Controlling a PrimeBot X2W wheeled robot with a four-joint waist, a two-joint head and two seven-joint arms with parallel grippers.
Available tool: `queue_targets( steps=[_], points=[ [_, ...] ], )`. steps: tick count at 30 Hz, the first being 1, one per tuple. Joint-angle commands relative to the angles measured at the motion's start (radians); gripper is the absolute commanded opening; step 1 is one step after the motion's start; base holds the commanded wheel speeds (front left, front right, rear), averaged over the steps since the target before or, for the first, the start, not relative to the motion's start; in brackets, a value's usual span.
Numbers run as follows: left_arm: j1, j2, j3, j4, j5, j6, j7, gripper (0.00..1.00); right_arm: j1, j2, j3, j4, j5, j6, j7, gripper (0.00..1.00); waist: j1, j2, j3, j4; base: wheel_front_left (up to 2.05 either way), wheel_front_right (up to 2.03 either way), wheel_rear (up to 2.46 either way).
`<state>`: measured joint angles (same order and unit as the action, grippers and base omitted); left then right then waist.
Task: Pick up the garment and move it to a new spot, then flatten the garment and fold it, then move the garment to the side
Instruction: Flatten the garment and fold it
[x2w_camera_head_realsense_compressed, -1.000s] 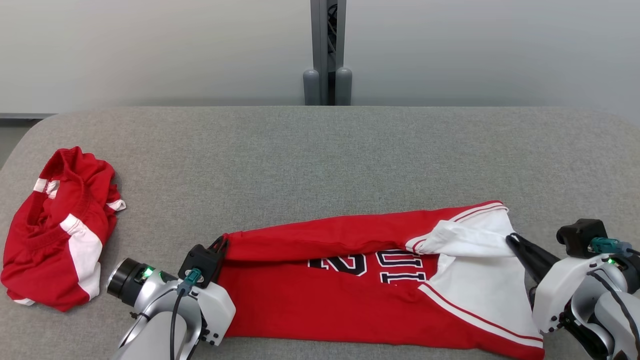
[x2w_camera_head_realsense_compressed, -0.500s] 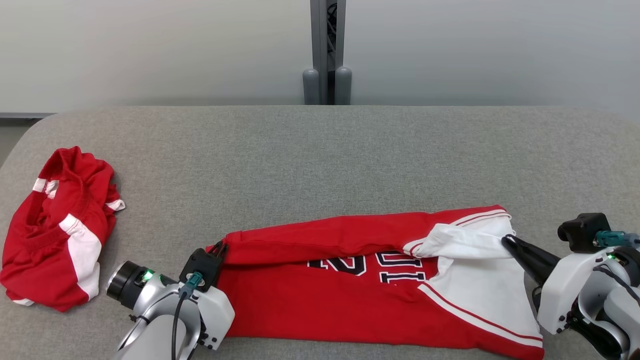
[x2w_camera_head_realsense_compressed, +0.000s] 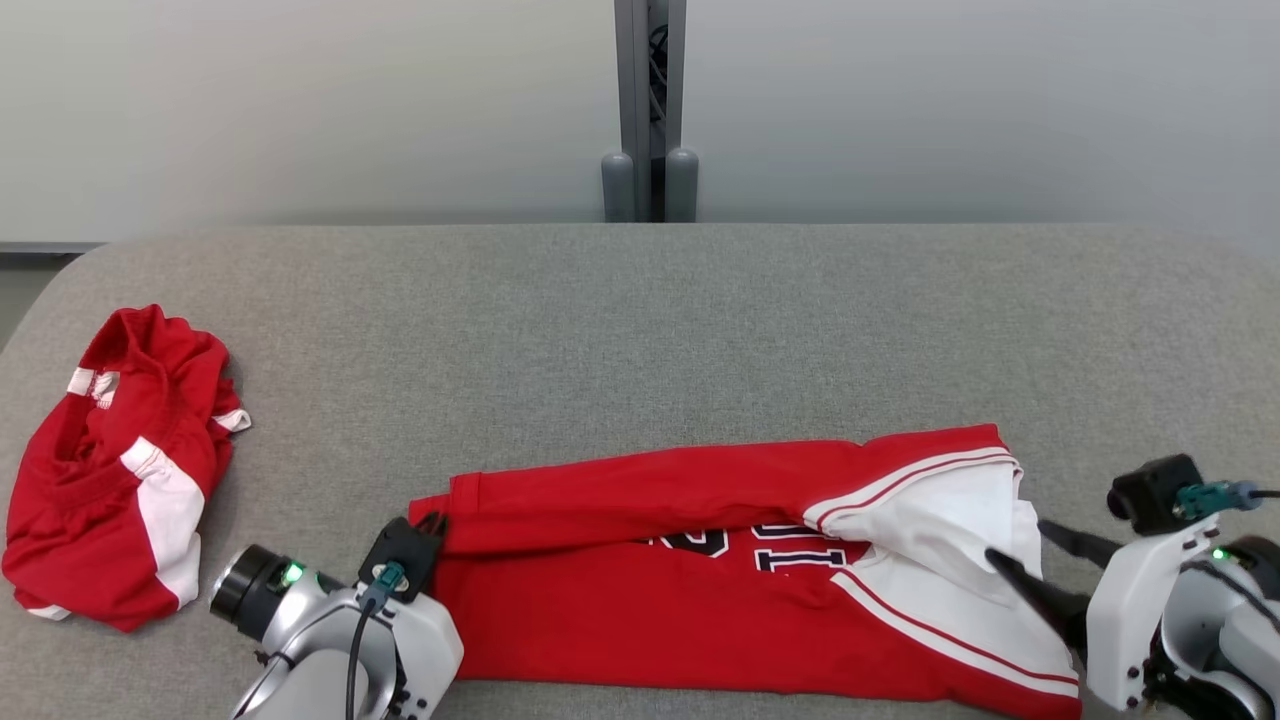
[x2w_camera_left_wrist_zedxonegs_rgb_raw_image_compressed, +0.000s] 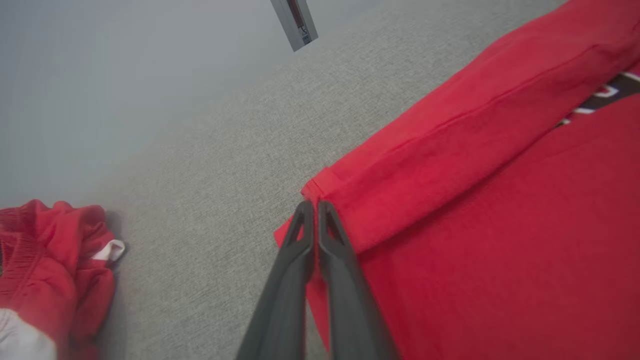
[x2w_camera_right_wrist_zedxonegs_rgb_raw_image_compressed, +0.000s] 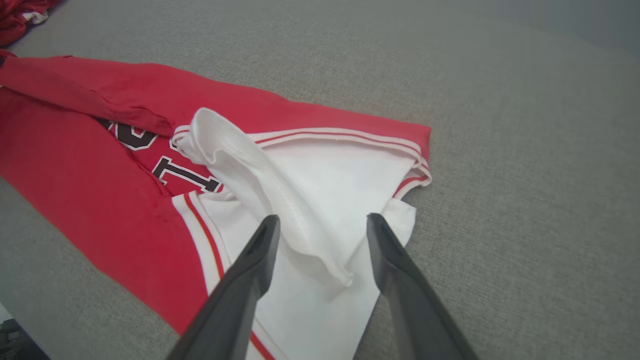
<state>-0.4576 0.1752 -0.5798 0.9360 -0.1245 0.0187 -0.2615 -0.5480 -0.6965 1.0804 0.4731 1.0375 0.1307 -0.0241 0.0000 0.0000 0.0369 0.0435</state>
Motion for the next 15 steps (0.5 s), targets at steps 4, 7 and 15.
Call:
queue_targets(
  steps=[4, 7, 15],
  points=[
    [0.022, -0.002, -0.012, 0.063, -0.010, -0.015, 0.000, 1.00, 0.028, -0.037, 0.036, -0.042, 0.058, 0.000, 0.080, 1.00, 0.0000, 0.0000, -0.042, 0.002, 0.00, 0.00, 0.00],
    [0.024, 0.000, -0.012, 0.076, -0.012, -0.011, -0.001, 1.00, 0.024, -0.060, 0.035, -0.048, 0.065, 0.000, 0.104, 1.00, 0.0000, 0.0000, -0.052, 0.000, 0.00, 0.00, 0.00],
    [0.009, 0.014, 0.033, 0.051, -0.048, 0.042, -0.003, 1.00, 0.009, -0.069, -0.036, -0.003, 0.032, 0.000, 0.050, 1.00, 0.0000, 0.0000, -0.076, -0.003, 0.00, 0.00, 0.00]
  ],
)
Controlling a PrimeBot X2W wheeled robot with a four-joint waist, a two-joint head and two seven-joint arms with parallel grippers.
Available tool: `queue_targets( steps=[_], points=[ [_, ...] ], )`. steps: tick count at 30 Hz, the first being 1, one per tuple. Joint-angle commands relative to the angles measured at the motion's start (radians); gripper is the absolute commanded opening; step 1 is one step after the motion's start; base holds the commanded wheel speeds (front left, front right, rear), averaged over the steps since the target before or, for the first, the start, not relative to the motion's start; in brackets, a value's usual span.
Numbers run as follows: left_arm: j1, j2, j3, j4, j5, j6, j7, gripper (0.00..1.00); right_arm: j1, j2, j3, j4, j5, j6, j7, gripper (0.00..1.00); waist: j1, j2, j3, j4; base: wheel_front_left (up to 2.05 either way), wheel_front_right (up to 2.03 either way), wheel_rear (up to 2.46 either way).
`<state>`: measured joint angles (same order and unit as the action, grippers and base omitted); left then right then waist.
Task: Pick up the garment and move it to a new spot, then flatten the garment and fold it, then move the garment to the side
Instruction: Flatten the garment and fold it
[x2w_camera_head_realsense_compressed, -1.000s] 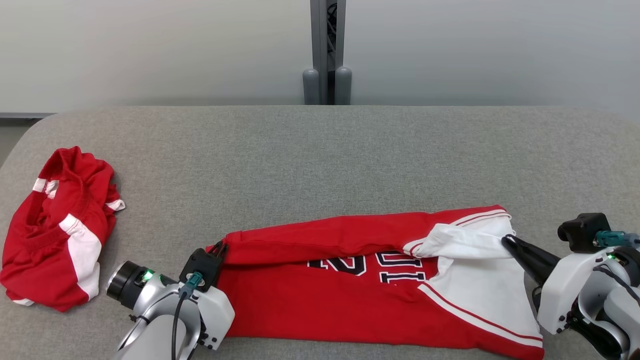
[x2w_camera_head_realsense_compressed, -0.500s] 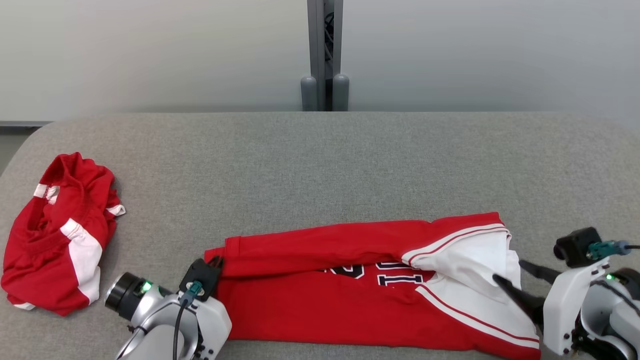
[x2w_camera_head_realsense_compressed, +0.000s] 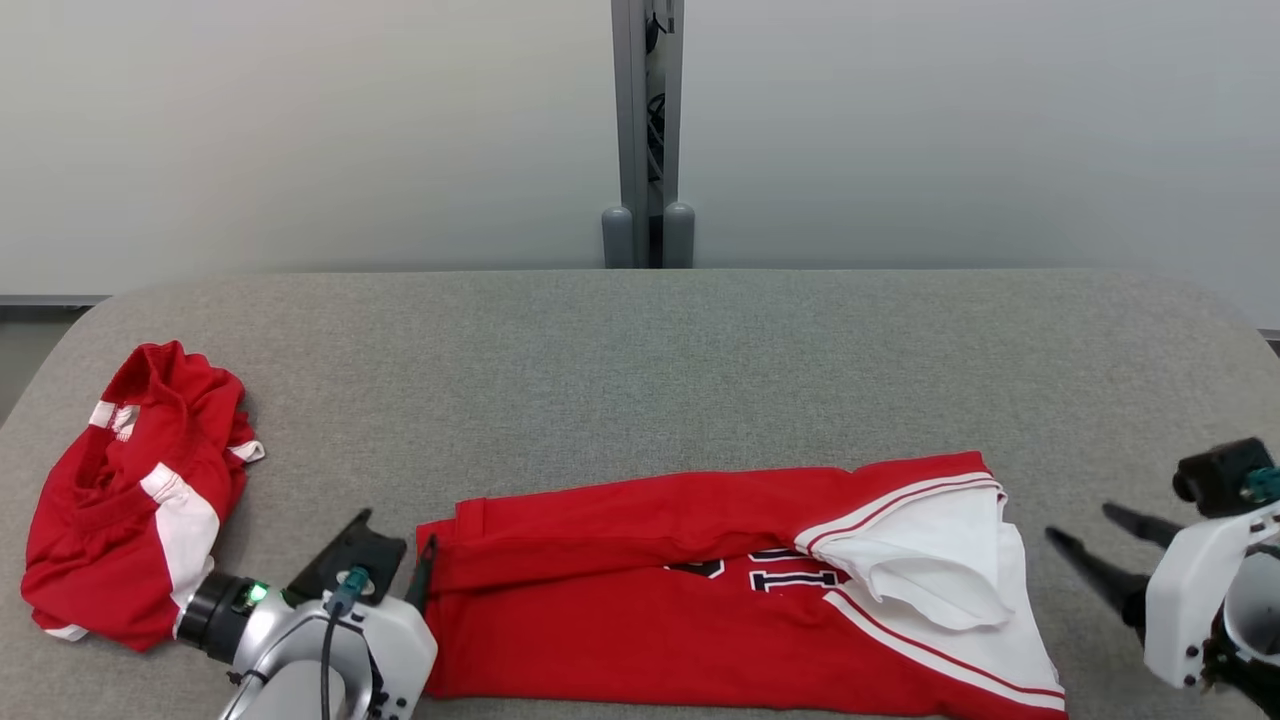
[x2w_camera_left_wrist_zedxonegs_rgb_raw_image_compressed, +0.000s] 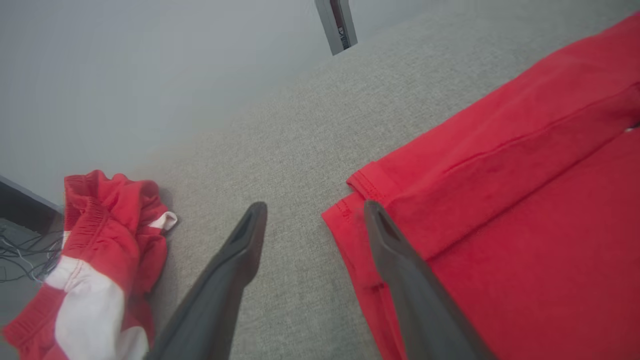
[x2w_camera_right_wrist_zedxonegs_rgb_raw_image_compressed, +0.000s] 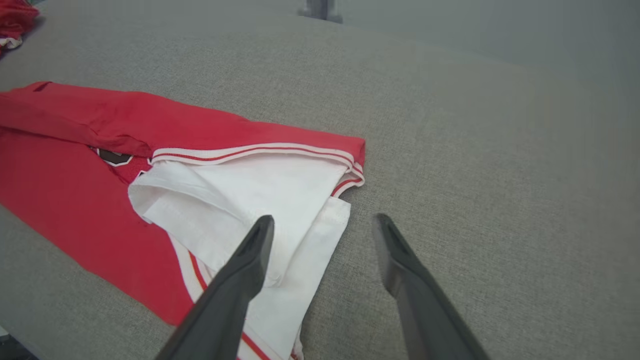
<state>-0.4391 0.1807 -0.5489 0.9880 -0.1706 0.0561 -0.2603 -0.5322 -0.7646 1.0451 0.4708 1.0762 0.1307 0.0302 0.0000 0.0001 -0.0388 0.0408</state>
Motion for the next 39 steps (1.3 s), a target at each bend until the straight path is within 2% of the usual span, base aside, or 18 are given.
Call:
queue_targets(
  steps=[1, 9, 13, 19, 21, 24, 27, 30, 39],
  points=[
    [-0.008, 0.011, 0.014, -0.015, -0.010, 0.017, -0.004, 1.00, -0.011, 0.004, -0.013, 0.012, -0.026, 0.000, -0.029, 1.00, 0.0000, -0.0001, -0.001, 0.000, 0.00, 0.00, 0.00],
    [0.047, 0.013, 0.129, -0.210, -0.068, 0.099, -0.004, 1.00, 0.013, 0.091, -0.158, 0.127, -0.138, 0.000, -0.254, 1.00, 0.0000, -0.0001, -0.001, -0.001, 0.00, 0.00, 0.00],
    [0.096, 0.004, 0.204, -0.361, -0.087, 0.126, -0.003, 1.00, 0.040, 0.158, -0.285, 0.171, -0.224, 0.000, -0.297, 1.00, 0.0000, -0.0001, 0.006, -0.004, 0.00, 0.00, 0.00],
    [0.199, -0.042, 0.314, -0.584, -0.063, 0.124, -0.004, 1.00, 0.182, 0.298, -0.664, 0.040, -0.470, 0.000, -0.296, 1.00, 0.0000, -0.0001, 0.024, -0.011, 0.00, 0.00, 0.00],
    [0.233, -0.067, 0.354, -0.636, -0.057, 0.117, -0.004, 1.00, 0.245, 0.355, -0.765, -0.012, -0.549, 0.000, -0.296, 1.00, 0.0000, -0.0001, 0.029, -0.011, 0.00, 0.00, 0.00],
    [0.283, -0.093, 0.393, -0.679, -0.023, 0.113, -0.003, 1.00, 0.329, 0.432, -0.863, -0.053, -0.624, 0.000, -0.296, 1.00, 0.0000, -0.0001, 0.033, -0.013, 0.00, 0.00, 0.00],
    [0.322, -0.113, 0.428, -0.715, -0.004, 0.105, -0.004, 1.00, 0.380, 0.481, -0.904, -0.076, -0.672, 0.000, -0.296, 1.00, 0.0000, -0.0001, 0.034, -0.017, 0.00, 0.00, 0.00],
    [0.356, -0.121, 0.440, -0.719, 0.011, 0.096, -0.004, 1.00, 0.402, 0.502, -0.925, -0.085, -0.697, 0.000, -0.296, 1.00, 0.0000, -0.0001, 0.035, -0.019, 0.00, 0.00, 0.00],
    [0.342, -0.128, 0.433, -0.713, 0.025, 0.076, -0.004, 1.00, 0.411, 0.514, -0.926, -0.023, -0.661, 0.000, -0.296, 1.00, 0.0000, -0.0001, 0.042, -0.002, 0.00, 0.00, 0.00]
  ],
)
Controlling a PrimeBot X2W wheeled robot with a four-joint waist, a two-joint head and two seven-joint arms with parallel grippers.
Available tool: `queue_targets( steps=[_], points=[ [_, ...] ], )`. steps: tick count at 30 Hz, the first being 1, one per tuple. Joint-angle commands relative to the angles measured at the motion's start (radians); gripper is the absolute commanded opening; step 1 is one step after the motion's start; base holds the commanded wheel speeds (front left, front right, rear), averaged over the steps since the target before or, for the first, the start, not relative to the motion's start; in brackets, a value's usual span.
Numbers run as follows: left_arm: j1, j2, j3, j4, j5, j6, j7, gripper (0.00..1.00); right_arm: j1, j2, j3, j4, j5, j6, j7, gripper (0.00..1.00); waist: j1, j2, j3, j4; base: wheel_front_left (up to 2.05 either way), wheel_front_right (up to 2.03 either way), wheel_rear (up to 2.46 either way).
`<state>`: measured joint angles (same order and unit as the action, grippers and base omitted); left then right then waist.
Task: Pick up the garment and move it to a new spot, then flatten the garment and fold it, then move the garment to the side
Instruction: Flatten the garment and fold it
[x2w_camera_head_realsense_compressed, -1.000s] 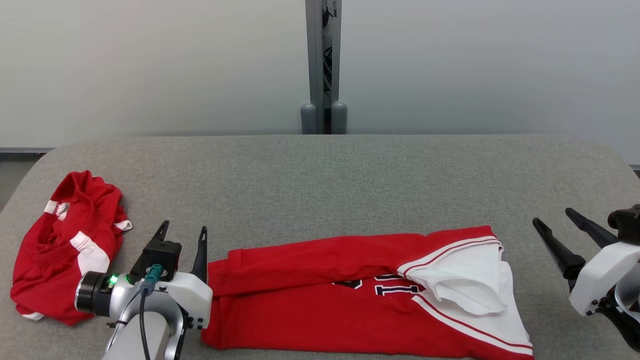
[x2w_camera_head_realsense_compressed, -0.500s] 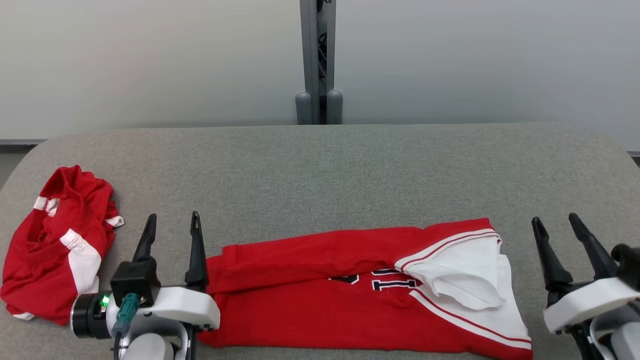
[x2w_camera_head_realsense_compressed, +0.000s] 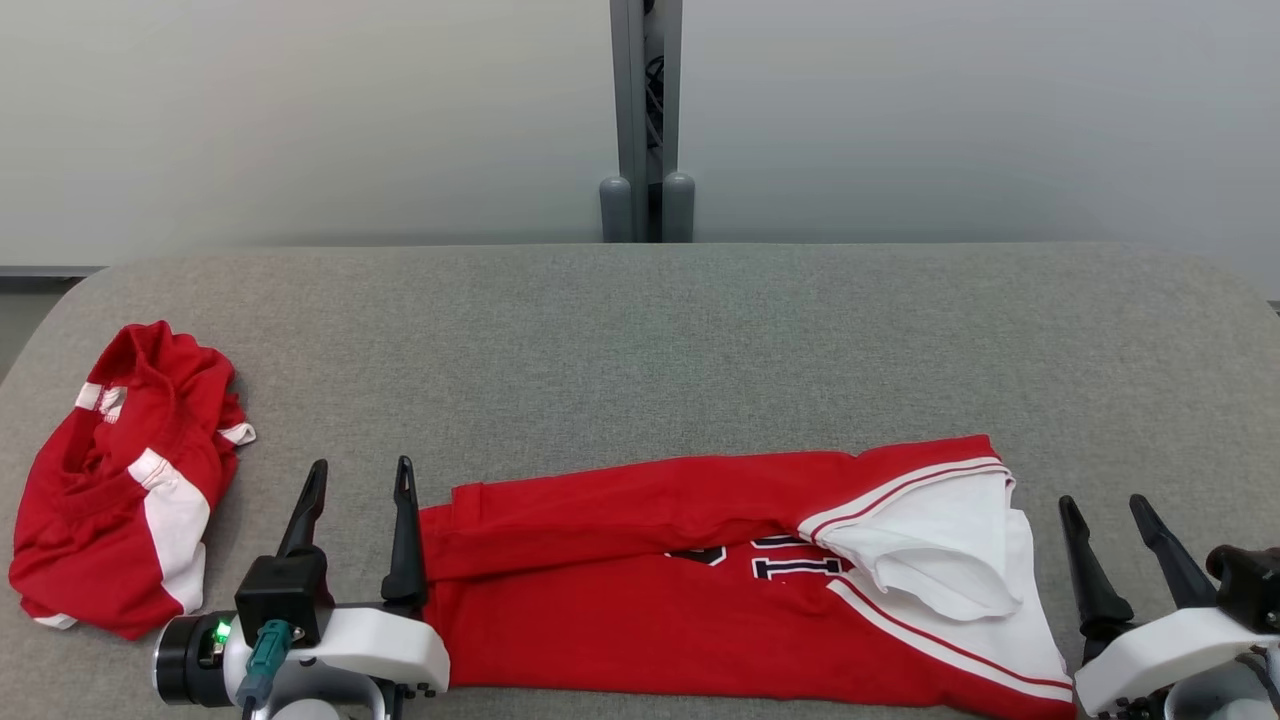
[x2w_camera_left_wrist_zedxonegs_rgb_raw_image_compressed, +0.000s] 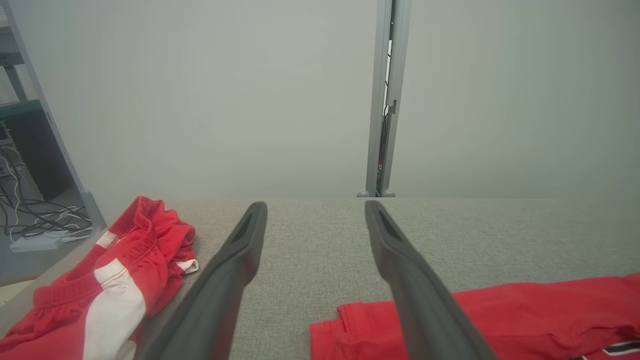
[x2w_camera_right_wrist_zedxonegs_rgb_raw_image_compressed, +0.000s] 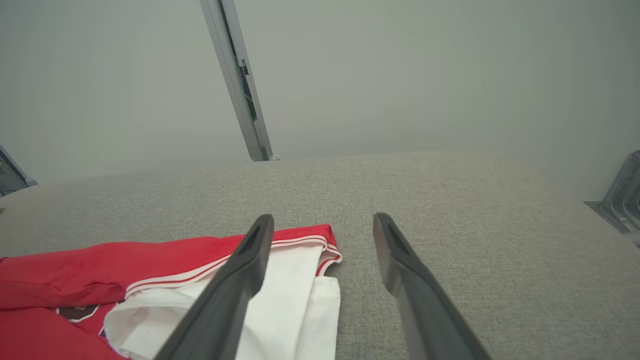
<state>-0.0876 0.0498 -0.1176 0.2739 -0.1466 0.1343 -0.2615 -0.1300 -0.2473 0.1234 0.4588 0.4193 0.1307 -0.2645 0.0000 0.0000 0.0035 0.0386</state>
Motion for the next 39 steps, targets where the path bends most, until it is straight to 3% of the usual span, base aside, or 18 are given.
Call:
queue_targets(
  steps=[1, 9, 16, 22, 35, 36, 37, 38, 39],
  points=[
    [-0.012, 0.003, -0.002, 0.000, -0.001, -0.002, -0.002, 1.00, 0.004, -0.003, 0.000, 0.009, 0.005, 0.000, -0.002, 1.00, 0.0000, 0.0000, 0.002, 0.003, 0.00, 0.00, 0.00],
    [-0.019, 0.003, -0.035, 0.011, 0.001, -0.003, -0.002, 1.00, -0.058, 0.011, -0.026, 0.166, 0.061, 0.000, -0.002, 1.00, 0.0000, 0.0000, 0.040, 0.035, 0.00, 0.00, 0.00],
    [-0.040, 0.003, -0.052, 0.013, 0.014, -0.006, -0.002, 1.00, -0.116, 0.026, 0.028, 0.328, 0.137, 0.000, -0.002, 1.00, 0.0000, 0.0000, 0.066, 0.065, 0.00, 0.00, 0.00],
    [-0.047, 0.003, -0.056, 0.012, 0.016, -0.001, -0.003, 1.00, -0.148, 0.033, 0.128, 0.407, 0.221, 0.000, 0.019, 1.00, 0.0000, 0.0000, 0.068, 0.075, 0.00, 0.00, 0.00],
    [-0.052, 0.003, -0.070, 0.017, 0.015, 0.002, -0.003, 1.00, -0.190, 0.012, 0.334, 0.458, 0.370, 0.001, 0.028, 1.00, 0.0000, 0.0000, 0.068, 0.086, 0.00, 0.00, 0.00],
    [-0.051, 0.003, -0.071, 0.017, 0.014, 0.001, -0.003, 1.00, -0.193, 0.011, 0.344, 0.461, 0.376, 0.001, 0.027, 0.80, 0.0000, 0.0000, 0.067, 0.088, 0.00, 0.00, 0.00],
    [-0.050, 0.003, -0.072, 0.017, 0.014, 0.001, -0.003, 1.00, -0.195, 0.011, 0.355, 0.464, 0.384, 0.001, 0.026, 0.40, 0.0000, 0.0000, 0.066, 0.089, 0.00, 0.00, 0.00],
    [-0.048, 0.003, -0.073, 0.016, 0.014, 0.002, -0.003, 1.00, -0.197, 0.008, 0.366, 0.467, 0.392, 0.001, 0.024, 0.09, 0.0000, 0.0000, 0.065, 0.090, 0.00, 0.00, 0.00],
    [-0.046, 0.003, -0.073, 0.016, 0.014, 0.003, -0.003, 1.00, -0.199, 0.006, 0.373, 0.470, 0.400, 0.001, 0.022, 0.00, 0.0000, 0.0000, 0.064, 0.091, 0.00, 0.00, 0.00]
  ],
)
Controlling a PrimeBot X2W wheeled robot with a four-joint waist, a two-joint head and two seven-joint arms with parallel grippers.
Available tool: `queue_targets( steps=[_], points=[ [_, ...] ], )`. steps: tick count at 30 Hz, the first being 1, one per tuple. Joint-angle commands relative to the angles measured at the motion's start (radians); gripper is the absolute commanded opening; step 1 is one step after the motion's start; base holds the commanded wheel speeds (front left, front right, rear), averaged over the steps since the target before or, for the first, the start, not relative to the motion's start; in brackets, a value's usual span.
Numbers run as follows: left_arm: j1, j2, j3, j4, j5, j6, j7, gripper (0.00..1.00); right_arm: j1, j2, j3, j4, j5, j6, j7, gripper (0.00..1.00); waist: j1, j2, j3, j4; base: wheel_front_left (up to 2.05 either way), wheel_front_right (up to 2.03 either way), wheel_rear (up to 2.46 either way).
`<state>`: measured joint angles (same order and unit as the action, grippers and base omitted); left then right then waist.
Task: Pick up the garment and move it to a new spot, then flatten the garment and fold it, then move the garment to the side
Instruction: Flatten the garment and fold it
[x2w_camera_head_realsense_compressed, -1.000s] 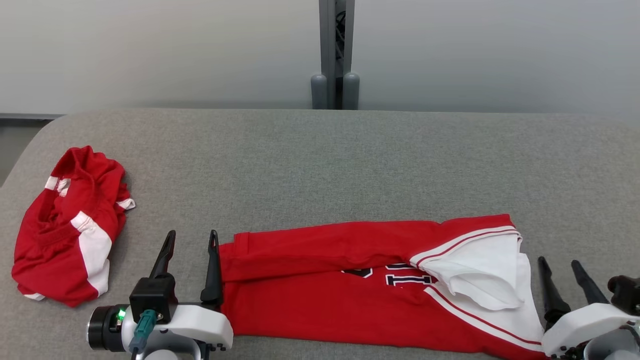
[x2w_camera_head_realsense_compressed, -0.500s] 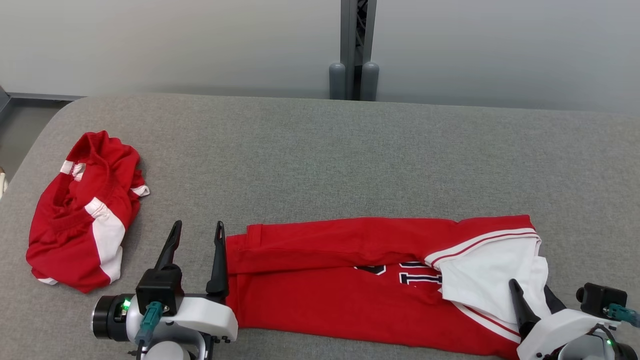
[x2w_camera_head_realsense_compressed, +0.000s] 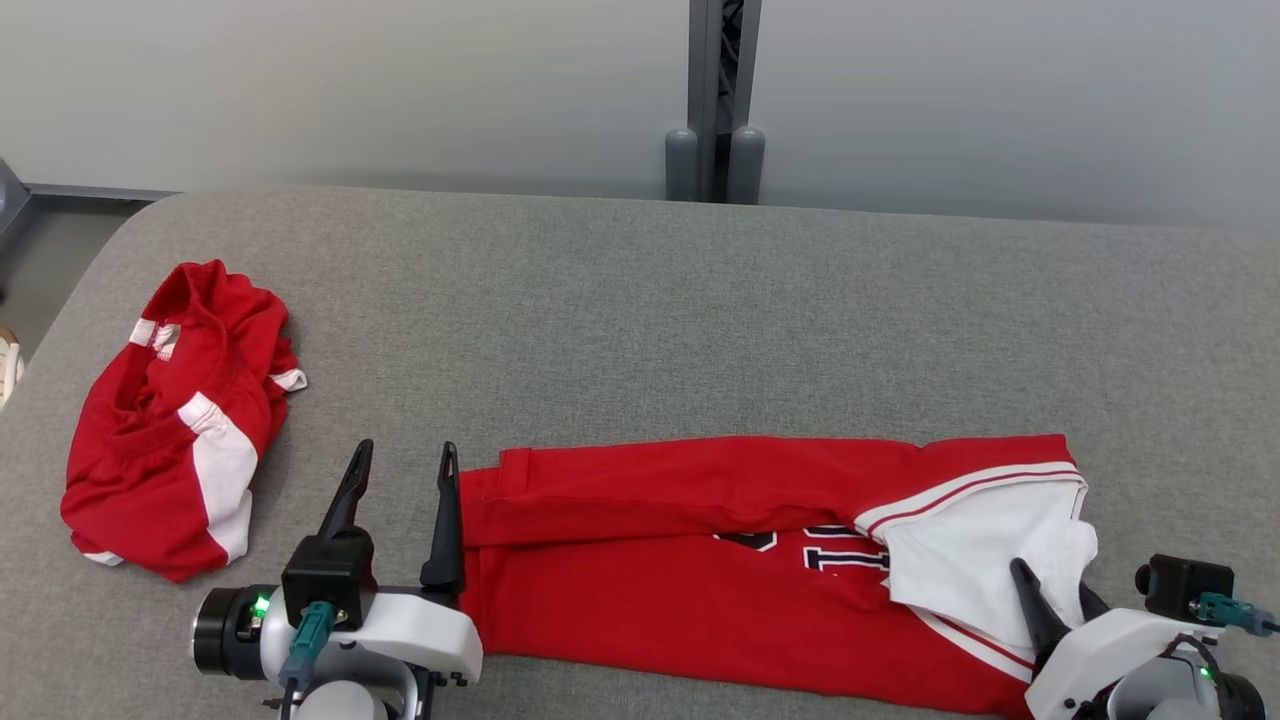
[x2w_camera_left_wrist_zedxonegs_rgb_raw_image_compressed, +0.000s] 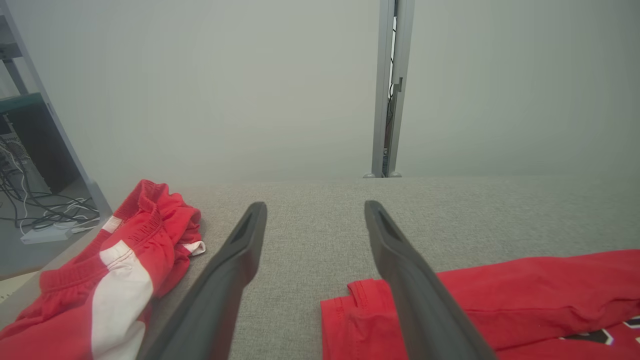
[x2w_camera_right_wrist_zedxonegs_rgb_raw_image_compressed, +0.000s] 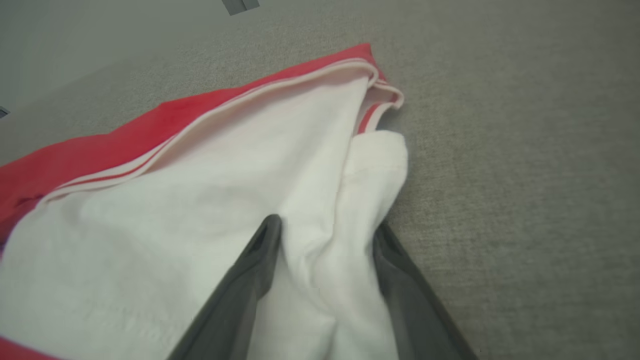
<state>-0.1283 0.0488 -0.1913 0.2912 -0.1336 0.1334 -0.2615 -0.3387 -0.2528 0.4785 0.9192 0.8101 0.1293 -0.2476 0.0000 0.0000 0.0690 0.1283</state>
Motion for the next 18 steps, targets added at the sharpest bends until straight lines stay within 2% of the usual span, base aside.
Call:
queue_targets(
  steps=[1, 10, 18],
  points=[
    [-0.004, 0.004, -0.001, 0.000, 0.000, 0.004, -0.003, 1.00, 0.008, 0.009, 0.025, 0.012, 0.018, 0.003, 0.003, 0.00, 0.0000, 0.0000, -0.003, 0.002, 0.00, 0.00, 0.00],
    [0.008, 0.004, 0.002, 0.012, -0.004, 0.000, -0.003, 1.00, -0.017, -0.048, 0.059, 0.043, 0.048, 0.001, -0.016, 0.00, 0.0000, 0.0000, -0.022, -0.004, 0.00, 0.00, 0.00],
    [0.010, 0.004, 0.004, 0.013, -0.009, 0.000, -0.003, 1.00, -0.063, -0.141, 0.069, 0.090, 0.041, 0.001, -0.020, 0.00, 0.0000, 0.0000, -0.029, -0.016, 0.00, 0.00, 0.00]
  ],
)
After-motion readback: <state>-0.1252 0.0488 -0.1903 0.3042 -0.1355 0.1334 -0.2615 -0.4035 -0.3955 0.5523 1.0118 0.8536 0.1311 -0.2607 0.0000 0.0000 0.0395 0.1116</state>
